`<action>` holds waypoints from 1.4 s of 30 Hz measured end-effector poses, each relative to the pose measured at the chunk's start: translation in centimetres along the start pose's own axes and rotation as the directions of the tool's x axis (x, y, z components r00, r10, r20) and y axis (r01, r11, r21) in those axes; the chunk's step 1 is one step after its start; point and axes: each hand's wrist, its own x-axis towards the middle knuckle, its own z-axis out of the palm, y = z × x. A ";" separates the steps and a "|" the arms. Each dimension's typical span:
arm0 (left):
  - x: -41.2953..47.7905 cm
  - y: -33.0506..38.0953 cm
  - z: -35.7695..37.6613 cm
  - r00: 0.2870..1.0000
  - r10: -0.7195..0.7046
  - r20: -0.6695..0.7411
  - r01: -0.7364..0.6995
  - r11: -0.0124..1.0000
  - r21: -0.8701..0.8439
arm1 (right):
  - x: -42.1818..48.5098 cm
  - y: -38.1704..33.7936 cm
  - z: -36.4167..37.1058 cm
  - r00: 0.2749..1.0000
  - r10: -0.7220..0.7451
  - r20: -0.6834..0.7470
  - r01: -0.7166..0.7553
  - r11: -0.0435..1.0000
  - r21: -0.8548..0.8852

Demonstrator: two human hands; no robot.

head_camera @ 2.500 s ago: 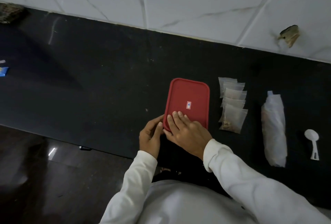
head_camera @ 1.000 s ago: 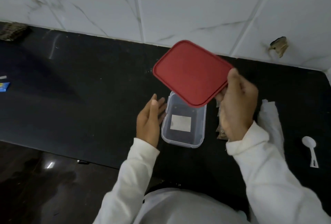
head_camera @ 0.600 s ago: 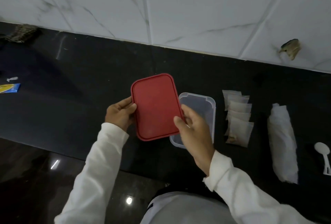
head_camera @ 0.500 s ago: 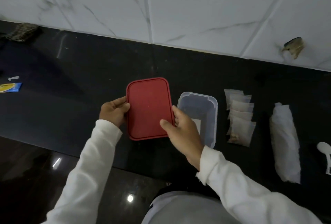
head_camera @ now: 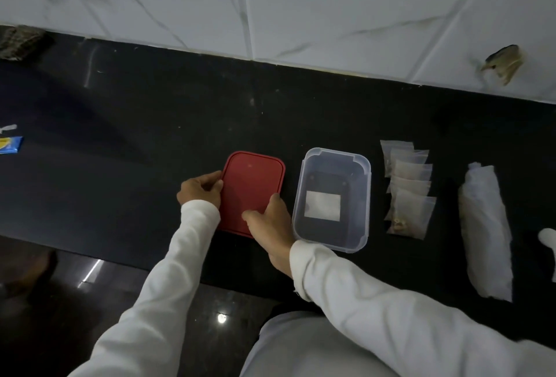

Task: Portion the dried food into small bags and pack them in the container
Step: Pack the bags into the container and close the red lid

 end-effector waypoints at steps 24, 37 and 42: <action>-0.6 -2.0 0.4 1.000 0.024 0.018 -0.026 0.996 0.087 | -0.2 1.4 0.7 0.996 -0.084 -0.021 0.080 0.985 -0.152; -13.1 8.6 3.5 0.860 0.493 0.129 -0.401 0.810 -0.427 | -7.5 -0.1 -9.9 0.840 -0.524 -0.144 0.524 0.851 -0.036; -20.3 11.5 9.6 0.753 0.601 0.267 -0.400 0.741 -0.539 | -9.0 2.4 -17.1 0.791 -0.499 -0.353 0.541 0.841 0.026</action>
